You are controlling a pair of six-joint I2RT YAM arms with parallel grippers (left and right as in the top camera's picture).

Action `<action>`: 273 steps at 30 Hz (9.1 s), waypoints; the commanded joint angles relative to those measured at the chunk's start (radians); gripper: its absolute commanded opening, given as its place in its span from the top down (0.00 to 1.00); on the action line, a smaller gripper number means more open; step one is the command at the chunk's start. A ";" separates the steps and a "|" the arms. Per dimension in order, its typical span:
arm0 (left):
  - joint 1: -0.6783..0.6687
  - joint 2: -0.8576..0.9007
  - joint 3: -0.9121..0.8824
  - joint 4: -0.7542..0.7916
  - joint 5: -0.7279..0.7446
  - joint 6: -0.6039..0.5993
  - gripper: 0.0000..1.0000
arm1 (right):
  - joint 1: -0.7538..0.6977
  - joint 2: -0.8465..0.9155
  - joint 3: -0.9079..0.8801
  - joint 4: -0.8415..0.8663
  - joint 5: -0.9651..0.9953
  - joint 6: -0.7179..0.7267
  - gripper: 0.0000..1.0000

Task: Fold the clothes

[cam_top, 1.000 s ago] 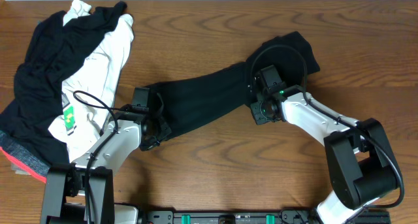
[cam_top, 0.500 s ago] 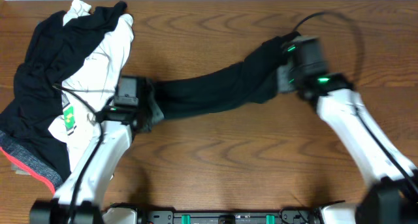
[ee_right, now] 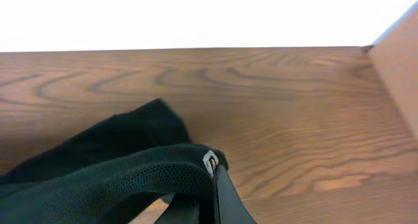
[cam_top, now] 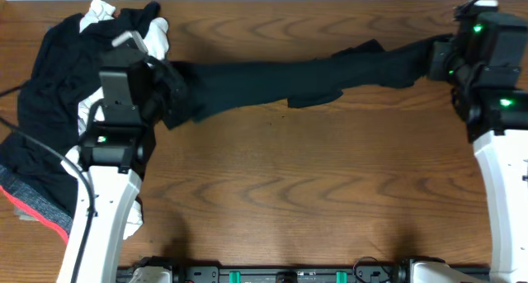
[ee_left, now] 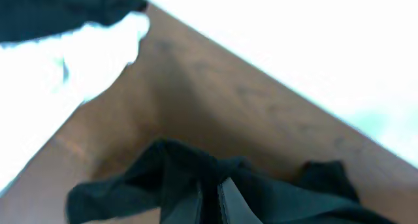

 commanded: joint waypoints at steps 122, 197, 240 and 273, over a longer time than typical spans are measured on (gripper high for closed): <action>-0.188 0.773 0.029 -0.132 0.113 0.427 0.63 | 0.027 0.509 0.126 -0.075 -0.263 -0.012 0.98; -0.189 0.679 0.041 -0.171 0.007 0.283 0.70 | -0.006 0.509 0.126 -0.083 -0.237 -0.012 0.98; -0.048 0.085 0.237 -0.150 0.033 0.299 0.94 | -0.050 0.115 0.152 -0.126 -0.229 -0.035 0.99; -0.045 0.066 0.258 0.178 0.033 0.268 0.94 | -0.096 -0.043 0.157 0.117 -0.245 -0.090 0.99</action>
